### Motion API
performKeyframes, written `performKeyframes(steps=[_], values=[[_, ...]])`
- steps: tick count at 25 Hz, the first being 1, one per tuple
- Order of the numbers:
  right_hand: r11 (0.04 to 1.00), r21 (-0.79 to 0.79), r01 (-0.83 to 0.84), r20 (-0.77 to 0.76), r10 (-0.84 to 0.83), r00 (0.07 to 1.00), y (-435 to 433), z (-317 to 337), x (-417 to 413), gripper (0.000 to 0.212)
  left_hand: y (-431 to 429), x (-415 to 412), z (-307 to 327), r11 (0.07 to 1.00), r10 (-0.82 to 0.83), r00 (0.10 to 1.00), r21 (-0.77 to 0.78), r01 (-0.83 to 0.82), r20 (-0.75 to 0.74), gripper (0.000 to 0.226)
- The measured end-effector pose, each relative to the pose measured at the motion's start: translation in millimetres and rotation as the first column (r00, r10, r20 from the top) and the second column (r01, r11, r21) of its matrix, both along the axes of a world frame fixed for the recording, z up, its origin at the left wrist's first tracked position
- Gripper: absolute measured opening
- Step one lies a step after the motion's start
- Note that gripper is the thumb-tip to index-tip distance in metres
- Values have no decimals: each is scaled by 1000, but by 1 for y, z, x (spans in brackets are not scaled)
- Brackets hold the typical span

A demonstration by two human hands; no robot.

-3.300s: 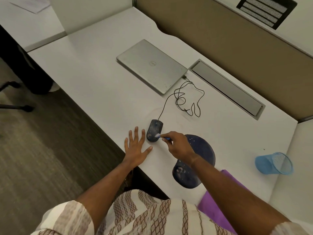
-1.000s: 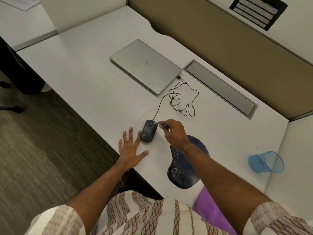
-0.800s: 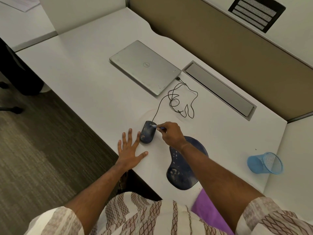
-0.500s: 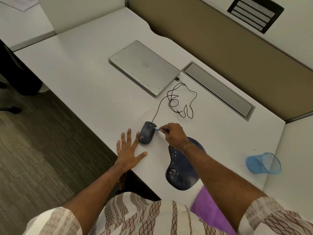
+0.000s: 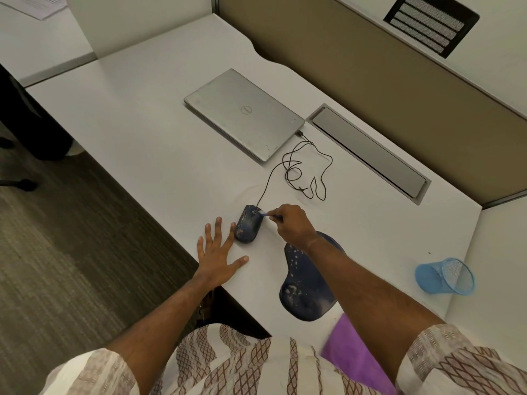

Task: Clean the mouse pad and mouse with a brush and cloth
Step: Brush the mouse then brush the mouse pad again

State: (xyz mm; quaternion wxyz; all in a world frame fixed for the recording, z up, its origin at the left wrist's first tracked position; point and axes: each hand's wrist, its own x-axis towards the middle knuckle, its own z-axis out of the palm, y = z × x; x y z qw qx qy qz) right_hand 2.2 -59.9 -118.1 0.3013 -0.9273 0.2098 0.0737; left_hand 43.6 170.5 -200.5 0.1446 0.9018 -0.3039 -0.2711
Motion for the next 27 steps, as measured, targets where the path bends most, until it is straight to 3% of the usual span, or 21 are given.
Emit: performKeyframes(steps=[3, 8, 12, 18, 23, 27], values=[[999, -29, -27, -31, 26, 999, -8, 0, -4, 26, 0, 0, 0, 1000, -4, 1000, 3, 4, -5, 96], [999, 6, 35, 120, -36, 992, -2, 8, -1, 25, 0, 0, 2, 1000, -6, 1000, 3, 6, -5, 96], [999, 25, 21, 71, -22, 997, 7, 8, -5, 27, 0, 0, 2, 1000, -4, 1000, 9, 4, -4, 95], [999, 33, 3, 116, -6, 993, 27, 1, -44, 26, -1, 0, 0, 1000, -6, 1000, 23, 6, 1, 96], [991, 18, -135, 33, 135, 990, 44, -4, -68, 28, -1, 0, -1, 999, -6, 1000, 32, 6, 8, 97], [1000, 8, 12, 198, -14, 980, 40, 12, -49, 28, -1, 0, 0, 999, -18, 1000, 48, 18, 8, 97]])
